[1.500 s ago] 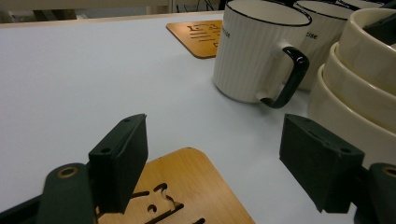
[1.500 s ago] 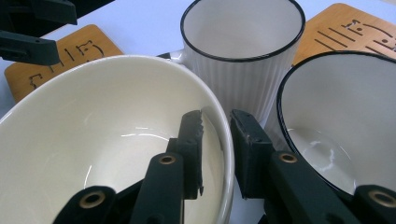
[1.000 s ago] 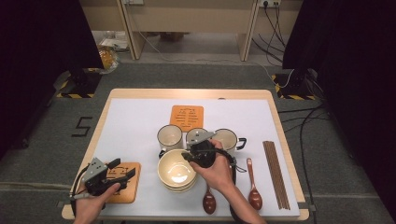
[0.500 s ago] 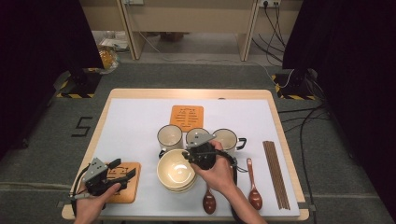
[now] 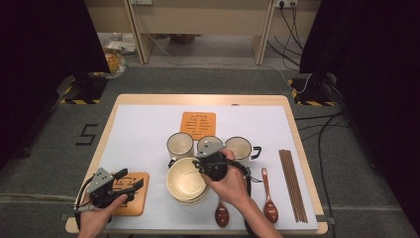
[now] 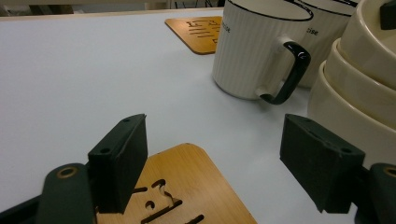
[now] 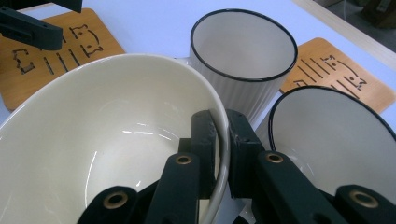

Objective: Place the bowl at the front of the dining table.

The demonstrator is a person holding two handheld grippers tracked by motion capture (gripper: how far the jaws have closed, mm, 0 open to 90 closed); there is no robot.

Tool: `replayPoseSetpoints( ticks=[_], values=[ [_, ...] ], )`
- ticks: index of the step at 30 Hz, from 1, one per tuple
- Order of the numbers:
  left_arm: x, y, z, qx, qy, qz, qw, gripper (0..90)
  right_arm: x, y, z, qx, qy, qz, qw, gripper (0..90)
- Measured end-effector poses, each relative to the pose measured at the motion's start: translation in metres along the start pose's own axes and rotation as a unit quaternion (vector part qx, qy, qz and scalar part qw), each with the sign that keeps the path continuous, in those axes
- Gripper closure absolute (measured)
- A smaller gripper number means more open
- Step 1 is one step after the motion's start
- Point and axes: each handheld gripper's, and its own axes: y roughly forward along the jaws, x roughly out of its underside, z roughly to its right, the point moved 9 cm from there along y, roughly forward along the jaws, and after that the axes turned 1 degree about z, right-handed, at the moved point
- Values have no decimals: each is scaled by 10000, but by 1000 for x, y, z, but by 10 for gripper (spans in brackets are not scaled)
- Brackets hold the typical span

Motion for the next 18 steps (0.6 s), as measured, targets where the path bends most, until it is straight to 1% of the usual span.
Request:
replayPoseSetpoints(
  ticks=[2,3,5,6,7,11,18],
  values=[
    [0,0,0,1,1,2,10000,229,-1,-1,0,54,-64,36,10000,831],
    [-1,0,0,5,4,17,10000,229,-2,-1,-1,63,-41,34,10000,831],
    [-1,0,0,-3,9,28,10000,229,-3,-2,-1,102,-126,73,9998,831],
    [-1,-1,0,-16,9,24,10000,229,-3,-3,-2,121,-95,79,9999,831],
    [-1,-1,-1,-20,1,29,10000,229,-4,-3,-1,150,-156,108,9997,831],
    [-1,-1,-1,-17,-13,59,10000,229,-6,-6,-2,211,-131,181,9995,831],
    [-1,-1,-1,-30,-19,49,10000,228,-14,-16,4,326,-54,436,9985,830]
  ],
)
